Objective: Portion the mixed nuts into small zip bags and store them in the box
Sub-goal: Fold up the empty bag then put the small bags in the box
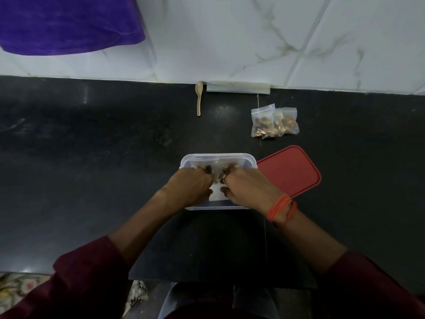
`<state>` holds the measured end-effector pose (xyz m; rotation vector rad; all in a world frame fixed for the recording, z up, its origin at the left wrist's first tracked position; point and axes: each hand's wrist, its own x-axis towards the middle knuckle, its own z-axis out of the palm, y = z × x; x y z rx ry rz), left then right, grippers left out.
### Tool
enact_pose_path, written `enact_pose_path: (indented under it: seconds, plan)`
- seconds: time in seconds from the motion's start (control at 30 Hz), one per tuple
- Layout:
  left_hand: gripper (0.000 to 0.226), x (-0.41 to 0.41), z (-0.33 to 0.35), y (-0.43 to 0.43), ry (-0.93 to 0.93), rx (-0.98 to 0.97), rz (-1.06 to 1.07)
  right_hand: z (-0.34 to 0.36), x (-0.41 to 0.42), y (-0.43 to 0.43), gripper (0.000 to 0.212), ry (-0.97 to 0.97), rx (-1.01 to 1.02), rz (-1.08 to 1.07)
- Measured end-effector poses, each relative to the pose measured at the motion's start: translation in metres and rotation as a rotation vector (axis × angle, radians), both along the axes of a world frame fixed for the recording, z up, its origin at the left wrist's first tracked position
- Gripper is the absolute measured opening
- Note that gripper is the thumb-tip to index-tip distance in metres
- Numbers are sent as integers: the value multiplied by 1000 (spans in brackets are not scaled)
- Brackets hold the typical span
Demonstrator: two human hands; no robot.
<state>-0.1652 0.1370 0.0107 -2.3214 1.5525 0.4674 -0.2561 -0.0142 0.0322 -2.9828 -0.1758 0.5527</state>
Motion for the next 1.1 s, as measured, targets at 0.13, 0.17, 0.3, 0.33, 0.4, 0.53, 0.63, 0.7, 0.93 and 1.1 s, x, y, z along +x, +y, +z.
enact_pose_path:
  seconds: [0.13, 0.17, 0.3, 0.33, 0.4, 0.53, 0.63, 0.7, 0.93, 1.1]
  plan:
    - [33, 3, -3, -5, 0, -42, 15, -5, 5, 0, 36, 50, 38, -68]
    - [33, 4, -4, -5, 17, -55, 19, -5, 6, 1, 36, 50, 51, -85]
    - [28, 10, 5, -2, 169, -183, 67, 8, 5, -3, 21, -26, 91, -83]
    - [24, 14, 11, -2, 229, -263, 90, 14, 5, -7, 19, -80, 83, -80]
    - [19, 24, 23, -5, 346, -456, 129, 27, 7, -21, 22, -200, 107, -139]
    - [20, 51, 46, -28, 601, -800, 240, 42, 22, -60, 18, -436, 268, -449]
    - [16, 81, 40, -64, 596, -817, 339, 32, 45, -101, 20, -517, 216, -660]
    - [20, 101, 28, -90, 535, -720, 319, 21, 59, -129, 22, -514, 201, -767]
    - [46, 131, -10, -168, 432, -560, 219, -19, 76, -186, 27, -393, 184, -900]
    - [50, 142, -28, -206, 440, -500, 217, -41, 87, -205, 27, -301, 224, -975]
